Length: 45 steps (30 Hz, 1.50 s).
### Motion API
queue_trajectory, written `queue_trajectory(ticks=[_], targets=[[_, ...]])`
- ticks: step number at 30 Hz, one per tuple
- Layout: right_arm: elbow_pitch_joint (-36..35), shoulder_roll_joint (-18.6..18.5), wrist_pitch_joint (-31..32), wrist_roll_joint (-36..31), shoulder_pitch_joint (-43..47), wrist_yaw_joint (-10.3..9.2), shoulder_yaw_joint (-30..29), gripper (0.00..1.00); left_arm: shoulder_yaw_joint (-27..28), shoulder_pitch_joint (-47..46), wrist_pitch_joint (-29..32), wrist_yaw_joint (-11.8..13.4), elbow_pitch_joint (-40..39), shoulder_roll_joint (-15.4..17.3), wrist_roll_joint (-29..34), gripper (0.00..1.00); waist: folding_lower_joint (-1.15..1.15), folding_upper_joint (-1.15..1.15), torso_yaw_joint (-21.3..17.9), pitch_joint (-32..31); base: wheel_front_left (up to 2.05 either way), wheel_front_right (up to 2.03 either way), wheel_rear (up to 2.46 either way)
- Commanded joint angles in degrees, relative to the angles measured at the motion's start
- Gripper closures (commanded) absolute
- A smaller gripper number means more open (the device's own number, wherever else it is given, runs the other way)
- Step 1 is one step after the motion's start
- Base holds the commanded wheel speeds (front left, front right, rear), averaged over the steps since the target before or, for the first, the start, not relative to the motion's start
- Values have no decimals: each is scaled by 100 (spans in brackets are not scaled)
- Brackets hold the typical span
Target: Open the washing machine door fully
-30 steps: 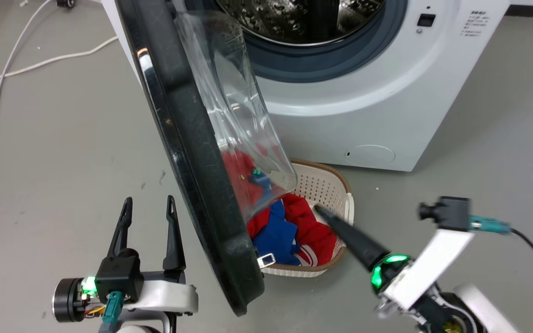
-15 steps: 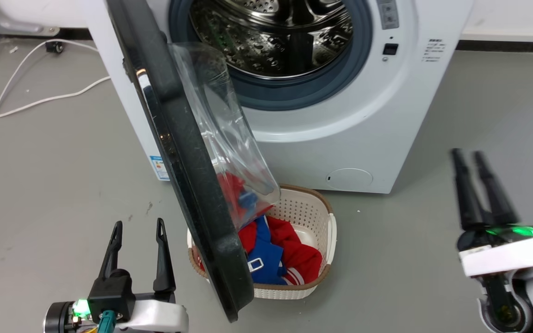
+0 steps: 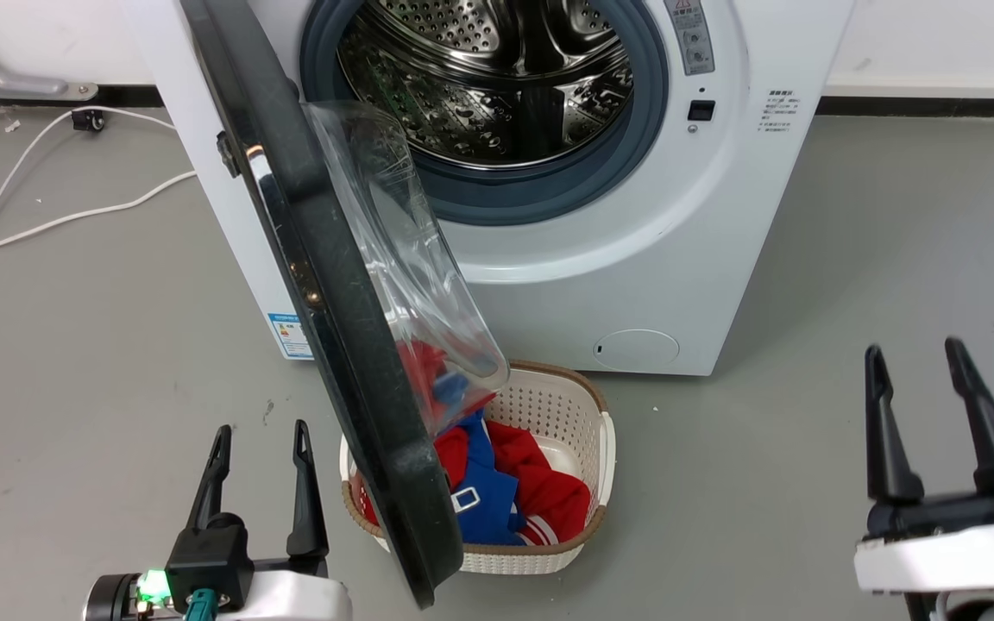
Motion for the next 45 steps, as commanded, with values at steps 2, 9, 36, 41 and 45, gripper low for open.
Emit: queue_trajectory(ticks=[2, 9, 36, 41, 45], targets=[[-24, 102, -11, -118, 231, 13, -56, 0, 5, 61, -16, -17, 2, 3, 13, 0, 0, 0, 3, -20, 0, 0, 0], [144, 271, -12, -71, 856, 7, -150, 0, -3, 135, -16, -29, 8, 4, -10, 0, 0, 0, -3, -63, 0, 0, 0], [288, 273, -12, 163, 949, 7, -99, 0, 375, -160, -16, 100, -465, 89, 34, 100, 0, 0, 47, -100, 0, 0, 0], [274, 272, -12, 193, 973, 7, -99, 0, 448, -472, -16, 120, -1246, 209, 207, 100, 0, 0, 74, -136, 0, 0, 0], [278, 272, -12, 200, 977, 7, -77, 0, 294, -732, -15, 124, -1916, 296, 392, 100, 0, 0, 63, -157, 0, 0, 0]])
